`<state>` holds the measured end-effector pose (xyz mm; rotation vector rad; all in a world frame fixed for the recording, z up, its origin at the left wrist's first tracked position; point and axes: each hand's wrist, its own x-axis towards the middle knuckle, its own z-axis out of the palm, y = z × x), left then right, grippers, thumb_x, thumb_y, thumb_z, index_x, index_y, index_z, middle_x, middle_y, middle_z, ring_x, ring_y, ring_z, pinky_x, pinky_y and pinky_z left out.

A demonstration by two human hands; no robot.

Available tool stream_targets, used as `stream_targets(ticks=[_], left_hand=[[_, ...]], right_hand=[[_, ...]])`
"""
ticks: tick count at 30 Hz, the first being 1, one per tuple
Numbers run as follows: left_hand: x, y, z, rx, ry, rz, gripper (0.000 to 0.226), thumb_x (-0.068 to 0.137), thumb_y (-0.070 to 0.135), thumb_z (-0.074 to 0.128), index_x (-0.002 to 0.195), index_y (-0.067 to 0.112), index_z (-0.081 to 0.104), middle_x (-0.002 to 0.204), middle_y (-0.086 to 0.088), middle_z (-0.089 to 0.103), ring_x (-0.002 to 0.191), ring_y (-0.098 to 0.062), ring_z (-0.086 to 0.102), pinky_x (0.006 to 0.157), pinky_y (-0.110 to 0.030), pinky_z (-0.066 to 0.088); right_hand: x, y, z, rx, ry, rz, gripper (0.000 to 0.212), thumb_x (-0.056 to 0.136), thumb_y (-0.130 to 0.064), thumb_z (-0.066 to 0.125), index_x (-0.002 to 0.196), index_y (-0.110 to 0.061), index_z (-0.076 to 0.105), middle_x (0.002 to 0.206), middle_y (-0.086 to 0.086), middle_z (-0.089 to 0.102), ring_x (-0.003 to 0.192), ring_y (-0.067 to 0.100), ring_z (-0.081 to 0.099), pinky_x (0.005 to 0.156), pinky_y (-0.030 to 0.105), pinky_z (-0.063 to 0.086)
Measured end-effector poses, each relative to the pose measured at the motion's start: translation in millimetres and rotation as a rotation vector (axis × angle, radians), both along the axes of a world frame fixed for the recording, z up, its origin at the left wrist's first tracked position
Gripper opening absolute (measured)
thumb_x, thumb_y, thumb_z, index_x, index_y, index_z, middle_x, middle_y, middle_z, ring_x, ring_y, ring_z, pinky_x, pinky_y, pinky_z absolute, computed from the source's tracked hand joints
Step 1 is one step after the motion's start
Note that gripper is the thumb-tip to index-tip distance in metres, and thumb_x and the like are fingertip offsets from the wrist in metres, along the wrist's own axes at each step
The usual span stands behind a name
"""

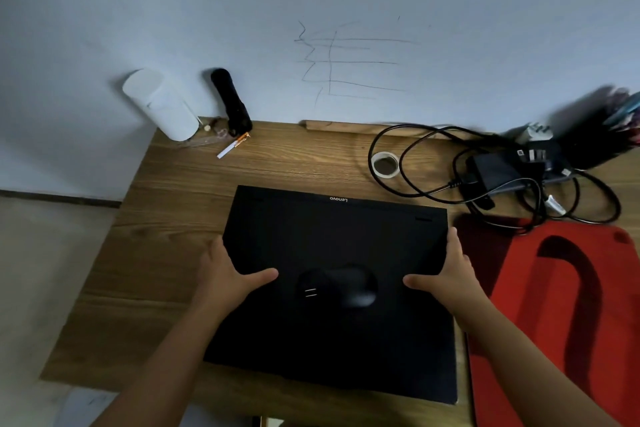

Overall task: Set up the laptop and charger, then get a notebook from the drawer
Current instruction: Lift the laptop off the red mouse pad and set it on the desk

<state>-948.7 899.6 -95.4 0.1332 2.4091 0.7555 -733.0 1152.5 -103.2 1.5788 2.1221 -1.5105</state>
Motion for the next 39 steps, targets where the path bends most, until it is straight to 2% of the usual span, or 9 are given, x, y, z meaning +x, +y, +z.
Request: stream_targets(ticks=[7,15,19,23,27,31,33,35,39], left_hand=[[3.6,-1.5,-7.8,-0.008,0.008,0.018,0.115,0.046,0.044,0.088,0.138,0.015,0.025,0.139,-0.013,0.039,0.125,-0.032,0.041,0.098,-0.055,0.044],[5.3,-1.4,-6.6,-0.122,0.061,-0.02,0.112,0.053,0.047,0.084,0.14,0.013,0.022,0.142,-0.016,0.032,0.132,-0.036,0.027,0.103,-0.055,0.037],[-1.1,0.5,-1.2,-0.278,0.086,-0.16,0.111,0.056,0.055,0.079,0.138,0.006,0.023,0.141,-0.018,0.038,0.129,-0.035,0.035,0.104,-0.053,0.035],[-10.3,-2.1,2.9,-0.259,0.044,-0.225,0.105,0.059,0.048,0.081,0.136,0.002,0.026,0.139,-0.019,0.04,0.127,-0.034,0.039,0.101,-0.05,0.041],[-4.3,-3.7,4.4,-0.294,0.202,-0.359,0.109,0.065,0.05,0.075,0.145,0.015,0.009,0.148,-0.016,0.025,0.133,-0.031,0.028,0.106,-0.045,0.036],[3.4,-5.3,1.9,-0.268,0.223,-0.435,0.101,0.069,0.051,0.072,0.145,0.027,0.009,0.154,-0.013,0.007,0.138,-0.032,0.017,0.108,-0.046,0.031],[4.9,-6.9,1.2,-0.259,0.198,-0.422,0.099,0.069,0.049,0.073,0.144,0.026,0.013,0.155,-0.012,0.002,0.139,-0.032,0.013,0.108,-0.047,0.03],[5.5,-7.7,2.0,-0.216,0.152,-0.355,0.102,0.067,0.045,0.077,0.144,0.026,0.013,0.155,-0.014,0.004,0.139,-0.033,0.014,0.109,-0.048,0.029],[5.2,-7.5,4.1,-0.195,0.08,-0.287,0.11,0.063,0.044,0.08,0.145,0.029,0.008,0.148,-0.017,0.024,0.134,-0.038,0.024,0.106,-0.05,0.031]], right_hand=[[-0.8,-1.2,-5.9,0.019,-0.023,0.013,0.123,0.058,-0.022,0.084,0.143,-0.033,-0.004,0.148,0.012,0.022,0.138,0.031,0.014,0.11,0.053,0.024],[-1.2,-7.2,-6.8,0.099,-0.055,0.118,0.123,0.057,-0.027,0.085,0.142,-0.033,-0.003,0.142,0.012,0.019,0.133,0.033,0.023,0.108,0.051,0.03],[3.6,-7.7,-5.9,0.131,-0.048,0.182,0.123,0.056,-0.029,0.085,0.142,-0.037,-0.003,0.14,0.01,0.022,0.132,0.03,0.024,0.106,0.049,0.031],[5.9,-4.8,-0.8,0.155,-0.111,0.274,0.119,0.059,-0.035,0.082,0.143,-0.035,-0.003,0.143,0.012,0.022,0.133,0.032,0.024,0.106,0.047,0.031],[3.8,-13.9,9.1,0.444,-0.259,0.49,0.107,0.066,-0.045,0.074,0.144,-0.03,0.002,0.151,0.014,0.01,0.137,0.034,0.015,0.109,0.047,0.024],[9.4,-29.3,10.1,0.473,-0.283,0.609,0.096,0.072,-0.044,0.069,0.144,-0.031,0.006,0.155,0.01,-0.004,0.141,0.032,0.001,0.112,0.046,0.019],[12.6,-34.6,10.3,0.439,-0.271,0.577,0.095,0.072,-0.041,0.07,0.144,-0.031,0.008,0.155,0.01,-0.004,0.141,0.032,0.0,0.113,0.046,0.019],[15.2,-38.6,11.6,0.353,-0.223,0.441,0.099,0.07,-0.034,0.074,0.144,-0.031,0.008,0.154,0.012,0.0,0.14,0.033,0.006,0.112,0.046,0.023],[18.3,-38.8,12.2,0.241,-0.179,0.273,0.104,0.064,-0.03,0.078,0.143,-0.031,0.01,0.147,0.014,0.022,0.134,0.033,0.022,0.109,0.047,0.029]])
